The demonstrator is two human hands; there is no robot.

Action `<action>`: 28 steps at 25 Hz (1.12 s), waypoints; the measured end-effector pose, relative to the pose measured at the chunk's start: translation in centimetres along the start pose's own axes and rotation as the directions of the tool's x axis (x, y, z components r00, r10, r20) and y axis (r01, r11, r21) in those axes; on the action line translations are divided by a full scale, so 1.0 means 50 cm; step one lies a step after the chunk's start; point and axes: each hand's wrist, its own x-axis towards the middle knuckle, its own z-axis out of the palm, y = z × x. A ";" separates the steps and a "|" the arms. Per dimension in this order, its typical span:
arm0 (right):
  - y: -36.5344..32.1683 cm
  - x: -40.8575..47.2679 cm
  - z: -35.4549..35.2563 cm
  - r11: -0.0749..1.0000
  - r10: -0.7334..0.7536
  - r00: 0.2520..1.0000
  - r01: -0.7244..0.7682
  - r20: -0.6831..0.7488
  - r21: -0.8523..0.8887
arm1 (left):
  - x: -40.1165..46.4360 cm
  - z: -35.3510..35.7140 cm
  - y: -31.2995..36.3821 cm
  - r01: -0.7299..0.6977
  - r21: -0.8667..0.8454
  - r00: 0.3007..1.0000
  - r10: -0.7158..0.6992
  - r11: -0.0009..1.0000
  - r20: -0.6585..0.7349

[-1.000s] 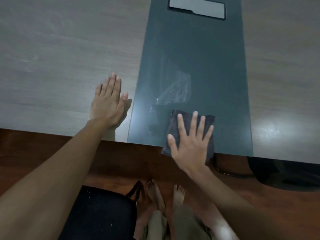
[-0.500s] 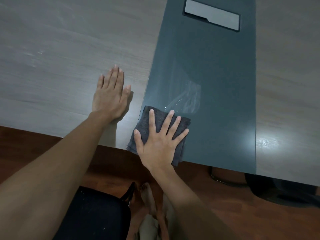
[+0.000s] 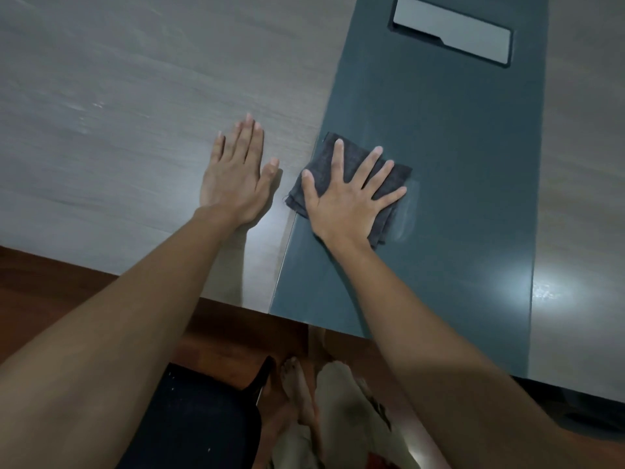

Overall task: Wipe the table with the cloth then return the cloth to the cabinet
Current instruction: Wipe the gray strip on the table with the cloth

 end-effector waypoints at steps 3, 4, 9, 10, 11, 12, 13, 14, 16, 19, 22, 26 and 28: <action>-0.002 0.089 -0.013 1.000 0.019 0.999 -0.019 0.040 0.002 | 0.040 -0.005 0.001 -0.009 0.006 1.000 0.009 1.000 0.005; -0.001 0.119 -0.016 1.000 0.022 0.998 -0.022 0.052 0.001 | 0.056 -0.004 0.003 -0.015 0.007 1.000 0.015 1.000 0.008; 0.004 0.292 -0.035 0.999 0.033 0.996 -0.033 0.088 -0.006 | 0.151 -0.006 0.020 -0.038 0.008 0.999 0.038 0.999 0.006; 0.008 0.327 -0.038 1.000 0.025 0.995 -0.025 0.095 -0.009 | 0.168 -0.005 0.023 -0.040 0.010 0.999 0.040 0.999 0.002; 0.011 0.367 -0.042 1.000 0.012 0.995 -0.011 0.100 -0.011 | 0.189 -0.005 0.025 -0.039 0.010 0.999 0.039 0.999 0.001; 0.010 0.414 -0.044 1.000 0.001 0.994 0.001 0.105 -0.013 | 0.219 -0.004 0.025 -0.035 0.006 0.999 0.035 0.999 0.006; 0.014 0.447 -0.049 1.000 -0.006 0.995 0.007 0.104 -0.015 | 0.238 -0.005 0.028 -0.031 0.003 0.999 0.031 1.000 0.005; 0.015 0.480 -0.054 1.000 -0.014 0.995 0.016 0.102 -0.018 | 0.259 -0.006 0.030 -0.032 0.001 0.999 0.032 0.999 0.006; 0.010 0.545 -0.060 1.000 -0.017 0.995 0.018 0.099 -0.005 | 0.311 -0.008 0.034 -0.036 0.001 0.999 0.036 0.999 0.009; -0.001 0.621 -0.062 1.000 -0.013 0.997 0.012 0.075 0.012 | 0.375 -0.007 0.042 -0.044 0.019 0.999 0.043 0.999 0.017; -0.010 0.671 -0.066 0.999 -0.025 0.998 0.023 0.066 0.026 | 0.415 -0.007 0.049 -0.051 0.031 0.998 0.050 0.998 0.022; -0.009 0.661 -0.071 0.997 -0.073 0.993 0.070 0.092 0.034 | 0.421 -0.008 0.048 -0.052 0.013 0.998 0.052 0.999 0.023; -0.008 0.623 -0.067 0.995 -0.100 0.990 0.098 0.101 0.032 | 0.401 -0.004 0.045 -0.042 0.006 0.999 0.041 0.999 0.012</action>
